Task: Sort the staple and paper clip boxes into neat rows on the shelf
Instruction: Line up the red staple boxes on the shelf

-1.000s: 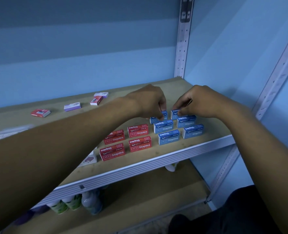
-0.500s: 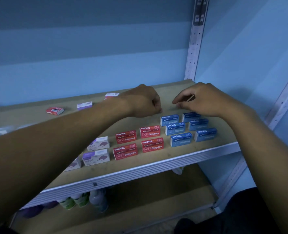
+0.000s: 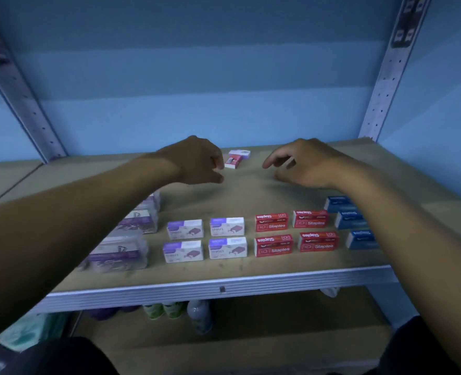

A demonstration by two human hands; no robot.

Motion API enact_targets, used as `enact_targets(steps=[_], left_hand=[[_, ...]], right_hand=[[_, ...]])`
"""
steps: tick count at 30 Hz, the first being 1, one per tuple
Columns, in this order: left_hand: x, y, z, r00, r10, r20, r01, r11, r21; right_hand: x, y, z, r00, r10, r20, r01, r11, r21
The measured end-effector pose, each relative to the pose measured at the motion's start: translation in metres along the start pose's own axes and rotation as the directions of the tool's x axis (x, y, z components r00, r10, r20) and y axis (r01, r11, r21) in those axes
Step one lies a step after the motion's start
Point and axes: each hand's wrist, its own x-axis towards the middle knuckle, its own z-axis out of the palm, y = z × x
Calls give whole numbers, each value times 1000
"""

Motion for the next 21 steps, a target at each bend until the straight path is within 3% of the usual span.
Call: enact_targets(steps=[6,12,21], left_hand=[[-3,-57,-9,987,-160,31,160,987,16],[4,-92,-2,960,-275,50,275,961,14],[14,-116,11,946,-309,95,305,951,48]], right_hand=[[49,-26,22,990,-89,111,105,983,-152],[93,-42,31,978,-84,191,141,940,-311],[127,-50,39,965,-24,262,140,891,-432]])
